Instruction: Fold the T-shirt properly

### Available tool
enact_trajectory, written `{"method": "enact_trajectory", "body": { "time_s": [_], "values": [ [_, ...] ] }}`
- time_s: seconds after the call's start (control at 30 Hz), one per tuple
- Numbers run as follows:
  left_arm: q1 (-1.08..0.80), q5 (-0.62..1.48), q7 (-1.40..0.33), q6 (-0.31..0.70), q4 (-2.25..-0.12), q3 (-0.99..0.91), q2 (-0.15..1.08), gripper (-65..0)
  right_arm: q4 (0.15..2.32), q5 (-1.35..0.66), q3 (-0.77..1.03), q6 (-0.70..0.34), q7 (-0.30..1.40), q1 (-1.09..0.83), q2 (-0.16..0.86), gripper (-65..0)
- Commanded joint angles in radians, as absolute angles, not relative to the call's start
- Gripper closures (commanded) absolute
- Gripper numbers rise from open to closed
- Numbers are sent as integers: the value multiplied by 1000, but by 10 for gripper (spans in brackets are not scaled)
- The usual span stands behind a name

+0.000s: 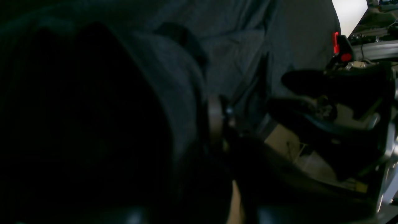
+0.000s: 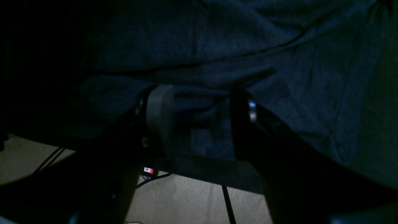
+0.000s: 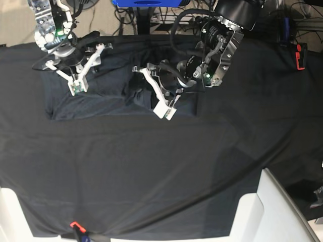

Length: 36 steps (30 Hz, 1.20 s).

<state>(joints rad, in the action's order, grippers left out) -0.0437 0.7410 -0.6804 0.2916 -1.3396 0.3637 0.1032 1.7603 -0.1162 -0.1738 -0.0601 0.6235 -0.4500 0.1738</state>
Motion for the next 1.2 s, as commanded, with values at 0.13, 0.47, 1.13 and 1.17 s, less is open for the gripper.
{"method": "enact_trajectory", "body": {
  "time_s": [0.13,0.47,1.13,1.17],
  "values": [
    [-8,766,-667,308,-1356,387,101,-232,1778,-116,-170,-58,607,-450,179,-272],
    [44,769,-667,314,-1342,461,62,-443,1776,-116,-170,-58,607,-450,179,-272],
    [1,771,-668,305,-1557,397,205,-288,1776,-116,-170,-58,607,-447,179,-272],
    [-28,771,-668,289,-1578,352,228,-171,1774,-116,-170,-58,607,-447,179,-272]
  ]
}}
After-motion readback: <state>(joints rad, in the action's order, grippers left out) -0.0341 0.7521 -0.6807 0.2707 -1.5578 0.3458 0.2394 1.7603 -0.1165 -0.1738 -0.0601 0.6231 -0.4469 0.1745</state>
